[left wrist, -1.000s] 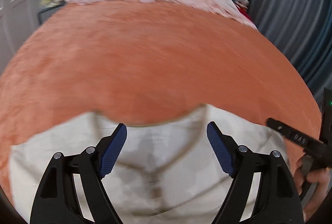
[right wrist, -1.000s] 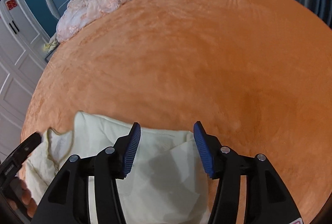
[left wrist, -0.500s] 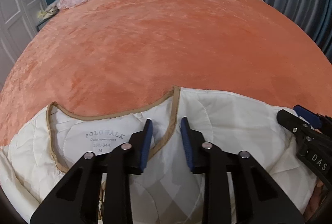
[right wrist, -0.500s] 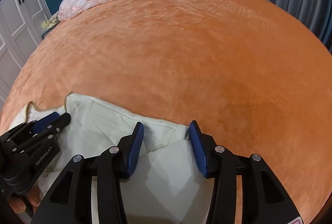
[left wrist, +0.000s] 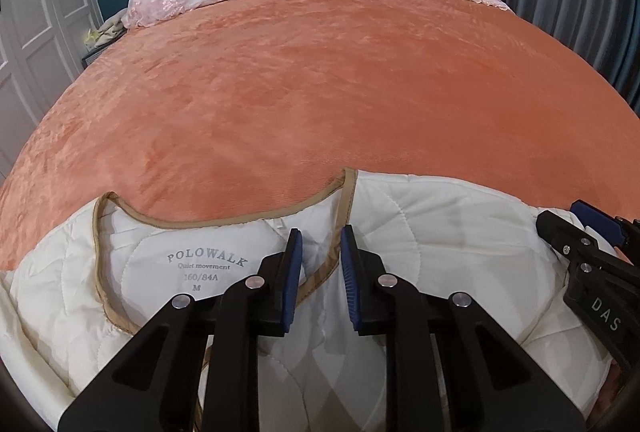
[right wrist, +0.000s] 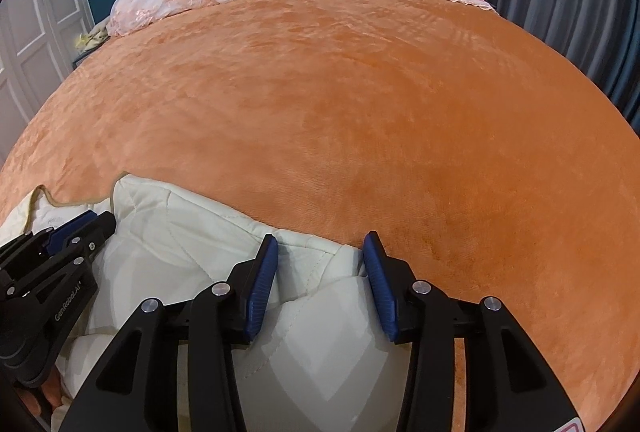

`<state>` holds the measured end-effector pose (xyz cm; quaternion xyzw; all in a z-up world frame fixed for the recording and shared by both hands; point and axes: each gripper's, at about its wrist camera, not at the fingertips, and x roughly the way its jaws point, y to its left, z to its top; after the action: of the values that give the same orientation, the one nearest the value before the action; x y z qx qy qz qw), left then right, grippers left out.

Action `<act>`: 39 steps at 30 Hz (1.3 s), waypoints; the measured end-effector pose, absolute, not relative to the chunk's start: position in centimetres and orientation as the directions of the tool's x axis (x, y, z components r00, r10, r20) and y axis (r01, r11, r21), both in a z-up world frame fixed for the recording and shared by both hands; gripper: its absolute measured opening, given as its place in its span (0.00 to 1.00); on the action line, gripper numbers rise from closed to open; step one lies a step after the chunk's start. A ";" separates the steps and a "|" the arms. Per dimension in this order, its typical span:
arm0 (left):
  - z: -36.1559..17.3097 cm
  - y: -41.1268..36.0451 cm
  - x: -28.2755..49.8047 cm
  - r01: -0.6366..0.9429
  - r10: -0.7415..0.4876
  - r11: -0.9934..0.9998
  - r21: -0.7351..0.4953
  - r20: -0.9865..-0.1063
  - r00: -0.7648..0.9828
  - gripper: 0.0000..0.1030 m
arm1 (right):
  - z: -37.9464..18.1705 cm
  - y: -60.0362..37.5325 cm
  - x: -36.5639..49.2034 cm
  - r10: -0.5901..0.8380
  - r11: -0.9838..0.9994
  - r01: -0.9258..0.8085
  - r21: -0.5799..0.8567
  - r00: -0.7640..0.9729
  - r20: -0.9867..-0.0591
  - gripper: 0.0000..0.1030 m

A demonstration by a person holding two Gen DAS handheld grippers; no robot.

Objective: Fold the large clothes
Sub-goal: 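Grasp the tan collar edge beside the label with both tools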

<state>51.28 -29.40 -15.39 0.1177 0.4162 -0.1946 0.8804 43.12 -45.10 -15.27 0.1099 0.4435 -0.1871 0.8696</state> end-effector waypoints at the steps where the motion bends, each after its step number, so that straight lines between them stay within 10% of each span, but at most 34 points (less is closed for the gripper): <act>1: -15.4 -29.4 51.3 0.441 -0.244 0.896 0.047 -0.778 0.579 0.19 | -15.3 -45.1 43.1 -0.227 0.905 0.424 0.027 0.538 -0.811 0.43; 21: -9.6 -20.3 51.6 0.256 -0.221 0.965 -0.062 -0.718 0.660 0.21 | -8.8 -48.5 38.3 -0.304 0.785 0.583 0.210 0.657 -0.690 0.41; 28: -10.8 -16.2 53.4 0.369 -0.165 0.928 0.042 -0.844 0.510 0.20 | -3.9 -36.5 44.6 0.055 0.946 0.210 0.246 0.645 -0.763 0.41; 39: -14.7 -17.1 53.2 0.407 -0.175 0.911 0.062 -0.836 0.520 0.20 | -14.3 -28.5 49.5 0.070 0.982 0.116 0.147 0.498 -0.864 0.10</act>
<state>53.25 -17.15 -14.69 0.1260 0.4599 -0.1687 0.8626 49.45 -28.45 -14.28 0.0929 0.5008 -0.0131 0.8605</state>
